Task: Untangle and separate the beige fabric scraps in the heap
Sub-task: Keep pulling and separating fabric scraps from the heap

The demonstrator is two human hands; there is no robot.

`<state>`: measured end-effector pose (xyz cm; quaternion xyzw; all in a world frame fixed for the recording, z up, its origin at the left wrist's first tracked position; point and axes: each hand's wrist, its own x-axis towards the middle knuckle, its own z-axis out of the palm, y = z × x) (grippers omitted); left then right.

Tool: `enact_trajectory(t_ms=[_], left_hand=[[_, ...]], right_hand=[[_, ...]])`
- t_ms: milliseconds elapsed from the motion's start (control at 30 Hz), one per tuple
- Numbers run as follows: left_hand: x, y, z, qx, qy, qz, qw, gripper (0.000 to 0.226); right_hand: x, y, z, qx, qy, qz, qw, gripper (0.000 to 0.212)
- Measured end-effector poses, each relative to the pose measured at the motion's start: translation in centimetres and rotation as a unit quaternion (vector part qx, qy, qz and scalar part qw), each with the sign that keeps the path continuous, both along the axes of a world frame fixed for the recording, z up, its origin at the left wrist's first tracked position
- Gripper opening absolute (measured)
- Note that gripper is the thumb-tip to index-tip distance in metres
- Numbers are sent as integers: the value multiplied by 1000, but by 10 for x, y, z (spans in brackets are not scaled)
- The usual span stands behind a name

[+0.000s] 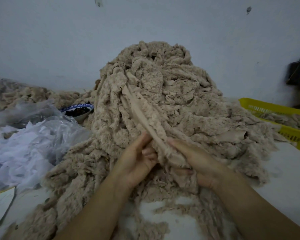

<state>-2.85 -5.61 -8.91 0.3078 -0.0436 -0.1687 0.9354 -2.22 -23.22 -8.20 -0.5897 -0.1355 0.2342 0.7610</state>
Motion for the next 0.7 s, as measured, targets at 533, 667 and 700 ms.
enact_trajectory(t_ms=[533, 667, 700], left_hand=[[0, -11, -6, 215, 5, 149, 965, 28], [1, 0, 2, 108, 95, 135, 980, 23], [1, 4, 3, 99, 109, 149, 978, 24]], right_hand=[[-2, 24, -15, -287, -250, -53, 923, 38], [-5, 25, -16, -387, -263, 35, 883, 64], [-6, 25, -15, -380, -262, 48, 886, 58]])
